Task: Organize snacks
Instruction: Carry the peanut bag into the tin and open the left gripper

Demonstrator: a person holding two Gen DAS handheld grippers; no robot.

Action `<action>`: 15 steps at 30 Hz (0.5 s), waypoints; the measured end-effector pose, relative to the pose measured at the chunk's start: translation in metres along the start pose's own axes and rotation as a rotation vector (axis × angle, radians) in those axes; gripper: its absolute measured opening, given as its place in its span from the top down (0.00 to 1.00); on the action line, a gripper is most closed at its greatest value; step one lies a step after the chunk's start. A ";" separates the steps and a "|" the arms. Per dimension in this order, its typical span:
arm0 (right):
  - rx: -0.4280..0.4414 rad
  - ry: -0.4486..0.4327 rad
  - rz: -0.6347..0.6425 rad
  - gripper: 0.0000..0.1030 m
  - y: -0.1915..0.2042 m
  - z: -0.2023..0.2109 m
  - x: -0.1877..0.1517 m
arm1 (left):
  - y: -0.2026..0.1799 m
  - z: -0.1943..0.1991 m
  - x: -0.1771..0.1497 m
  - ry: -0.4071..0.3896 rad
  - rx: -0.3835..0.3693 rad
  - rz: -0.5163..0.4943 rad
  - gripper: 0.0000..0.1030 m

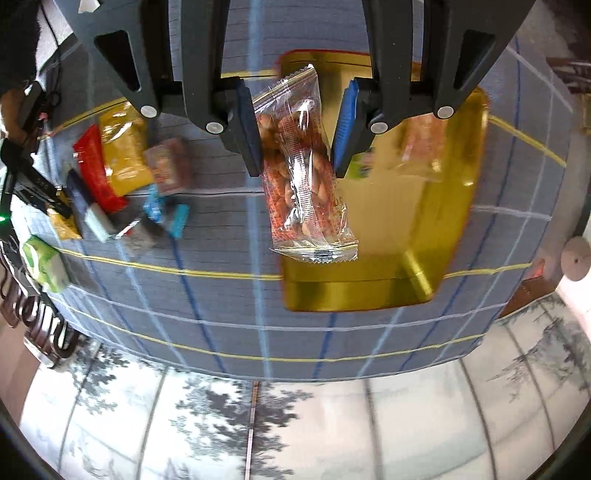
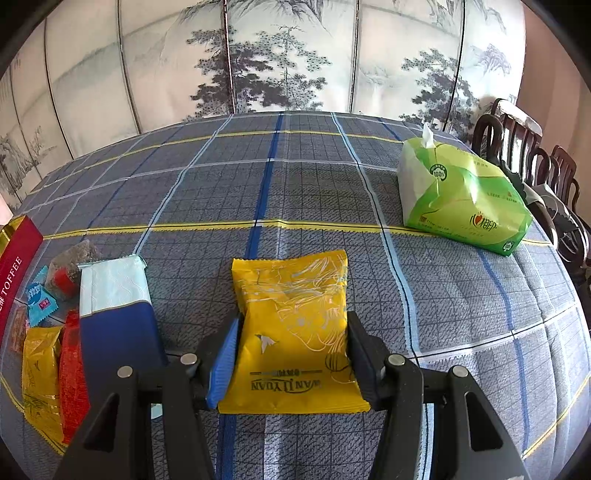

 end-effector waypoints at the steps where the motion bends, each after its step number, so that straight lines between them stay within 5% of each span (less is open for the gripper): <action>1: -0.001 0.000 0.000 0.45 0.000 0.000 0.000 | 0.007 -0.001 -0.002 0.003 0.003 0.008 0.67; 15: -0.008 0.001 0.005 0.45 -0.001 0.000 0.000 | 0.066 -0.029 -0.023 0.076 0.060 0.040 0.67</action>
Point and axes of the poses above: each gripper's, at about its wrist camera, not at the fingertips, and z roughly against the way its jaws point, y to its left, x to its top, the point moved 8 cm from there along -z, roughly the way its jaws point, and after that the axes turned 11 degrees about y, right-handed, at the moved point
